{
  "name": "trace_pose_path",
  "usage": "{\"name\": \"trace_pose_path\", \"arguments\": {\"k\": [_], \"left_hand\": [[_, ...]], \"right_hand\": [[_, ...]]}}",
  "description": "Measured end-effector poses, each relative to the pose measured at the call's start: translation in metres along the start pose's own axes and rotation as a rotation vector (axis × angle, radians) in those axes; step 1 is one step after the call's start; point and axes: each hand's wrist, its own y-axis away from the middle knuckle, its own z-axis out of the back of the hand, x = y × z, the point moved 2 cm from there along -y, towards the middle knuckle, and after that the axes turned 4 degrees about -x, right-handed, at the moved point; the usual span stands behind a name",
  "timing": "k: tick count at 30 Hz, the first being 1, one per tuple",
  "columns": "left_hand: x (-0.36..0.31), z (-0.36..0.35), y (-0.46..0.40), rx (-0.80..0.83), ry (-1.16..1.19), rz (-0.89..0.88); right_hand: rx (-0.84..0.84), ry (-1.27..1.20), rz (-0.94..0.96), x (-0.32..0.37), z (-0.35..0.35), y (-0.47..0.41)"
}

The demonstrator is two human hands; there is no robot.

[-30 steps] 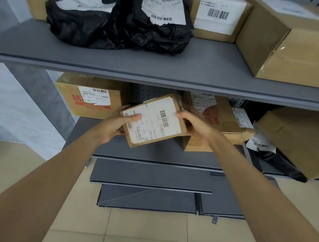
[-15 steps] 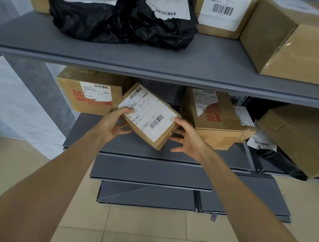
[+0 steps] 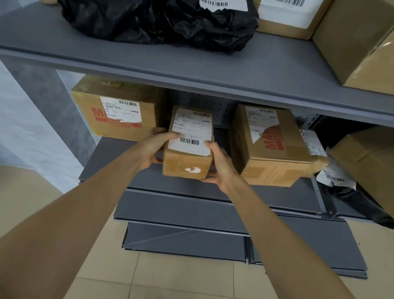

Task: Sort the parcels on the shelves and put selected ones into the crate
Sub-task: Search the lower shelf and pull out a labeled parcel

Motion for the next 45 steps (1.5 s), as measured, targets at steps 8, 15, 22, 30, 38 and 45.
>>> {"name": "trace_pose_path", "arguments": {"k": [8,15,22,30,38,45], "left_hand": [[0.015,0.017,-0.026,-0.174,-0.138,0.039],[0.013,0.017,-0.049,-0.205,-0.087,-0.028],[0.015,0.012,-0.053,-0.226,-0.124,-0.052],[-0.005,-0.019,-0.028,-0.575,-0.322,-0.133],[-0.008,-0.144,0.005,-0.299,-0.305,-0.158],[0.001,-0.2,0.023,0.081,-0.17,0.093]], "right_hand": [[-0.114,0.013,0.063,0.01,-0.042,-0.046],[-0.096,0.055,0.058,0.01,-0.058,-0.074],[-0.049,0.083,0.053,0.01,-0.058,-0.072],[-0.294,0.23,0.476,0.066,-0.019,-0.001],[-0.837,0.651,0.481,0.082,0.138,0.013],[-0.554,0.429,0.196,0.042,0.209,-0.001]]}}
